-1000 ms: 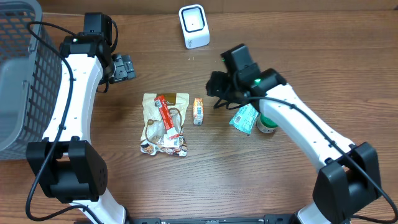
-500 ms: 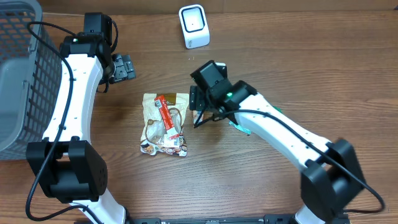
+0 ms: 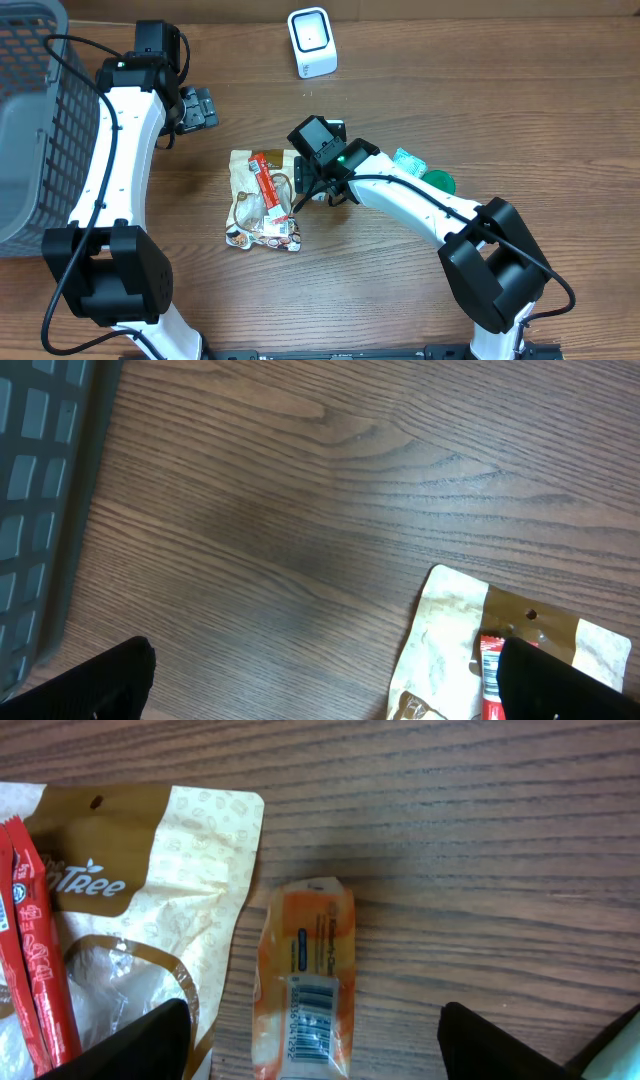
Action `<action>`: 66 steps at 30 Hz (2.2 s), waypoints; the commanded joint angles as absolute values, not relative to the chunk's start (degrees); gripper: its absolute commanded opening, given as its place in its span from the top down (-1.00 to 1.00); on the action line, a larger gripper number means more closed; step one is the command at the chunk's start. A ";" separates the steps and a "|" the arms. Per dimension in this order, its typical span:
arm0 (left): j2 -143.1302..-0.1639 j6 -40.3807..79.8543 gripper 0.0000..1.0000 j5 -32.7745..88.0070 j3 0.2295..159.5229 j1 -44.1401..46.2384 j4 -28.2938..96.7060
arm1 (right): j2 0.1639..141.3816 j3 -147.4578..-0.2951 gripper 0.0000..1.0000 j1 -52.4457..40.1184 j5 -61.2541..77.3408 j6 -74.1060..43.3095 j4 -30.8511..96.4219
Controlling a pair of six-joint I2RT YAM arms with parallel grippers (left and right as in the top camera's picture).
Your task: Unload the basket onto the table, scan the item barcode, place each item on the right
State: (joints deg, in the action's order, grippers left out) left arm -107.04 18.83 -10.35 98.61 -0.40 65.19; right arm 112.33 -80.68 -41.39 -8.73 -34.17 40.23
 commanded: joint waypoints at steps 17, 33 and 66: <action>-106.04 17.54 -0.99 -10.92 99.53 -0.19 65.32 | 115.33 -81.82 0.38 -41.63 -7.38 -32.64 40.82; -106.04 17.54 -0.99 -10.92 99.53 -0.19 65.32 | 115.33 -81.82 -0.01 -41.63 -7.66 -32.49 41.28; -106.04 17.54 -1.00 -10.92 99.53 -0.19 65.32 | 115.11 -104.25 -0.31 -25.78 -3.73 -37.95 76.73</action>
